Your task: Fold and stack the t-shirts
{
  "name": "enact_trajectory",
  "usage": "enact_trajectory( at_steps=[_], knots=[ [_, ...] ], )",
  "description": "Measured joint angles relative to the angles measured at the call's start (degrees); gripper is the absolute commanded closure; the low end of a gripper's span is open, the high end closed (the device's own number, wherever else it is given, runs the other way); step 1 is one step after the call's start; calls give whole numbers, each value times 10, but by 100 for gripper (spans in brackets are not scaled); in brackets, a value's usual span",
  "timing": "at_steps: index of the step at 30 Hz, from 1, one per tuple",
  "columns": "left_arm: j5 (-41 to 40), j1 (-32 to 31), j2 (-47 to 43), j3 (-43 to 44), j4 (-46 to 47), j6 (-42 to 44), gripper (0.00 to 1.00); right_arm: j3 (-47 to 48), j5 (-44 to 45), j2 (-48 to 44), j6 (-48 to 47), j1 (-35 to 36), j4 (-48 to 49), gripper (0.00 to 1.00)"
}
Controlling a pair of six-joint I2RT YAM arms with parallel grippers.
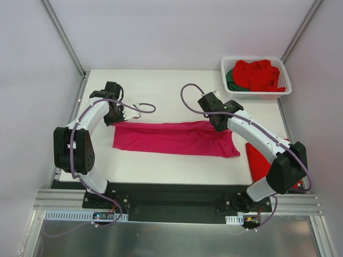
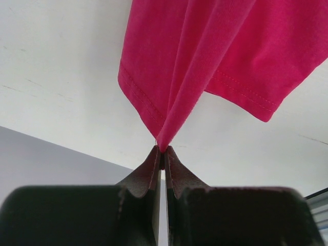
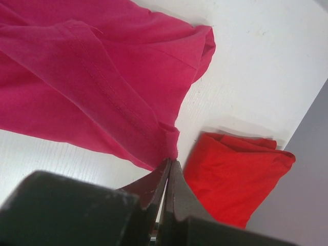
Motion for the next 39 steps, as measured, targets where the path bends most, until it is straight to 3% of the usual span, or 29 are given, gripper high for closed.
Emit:
enact_trajectory(
  at_steps=[4, 5, 6, 8, 9, 10, 11, 13, 21, 24, 31, 34, 39],
  knots=[
    [-3, 0, 0, -3, 0, 0, 100, -10, 2, 0, 6, 2, -5, 99],
    [-4, 0, 0, -4, -1, -1, 95, -12, 2, 0, 6, 2, -6, 99],
    [-5, 0, 0, -4, -1, -2, 79, -13, 2, 0, 7, 2, -9, 83],
    [-7, 0, 0, -4, -2, -4, 54, -13, 3, 0, 12, 3, -13, 65],
    [-11, 0, 0, -4, -2, -5, 38, -13, 4, 0, 17, 3, -15, 49],
    [-13, 0, 0, -4, -3, -6, 19, -13, 9, 0, 19, 4, -21, 44],
    [-14, 0, 0, -4, -4, -7, 11, -13, 13, 0, 25, 5, -26, 39],
    [-19, 0, 0, -5, -7, -9, 7, -13, 26, -1, 32, 8, -38, 27],
    [-29, 0, -17, 13, -16, -11, 4, -11, 45, -27, 33, 11, -17, 25],
    [-29, 0, -18, 26, -13, -15, 1, -12, 28, -13, 20, 10, 24, 35],
    [-22, 0, -18, 23, -14, -32, 1, -48, -113, 41, -8, -6, 151, 39],
    [-3, 0, -18, 13, -15, -45, 1, -50, -178, 63, -13, -19, 194, 50],
    [20, 0, -19, -5, -14, -58, 1, -50, -235, 95, -21, -26, 249, 55]
  ],
)
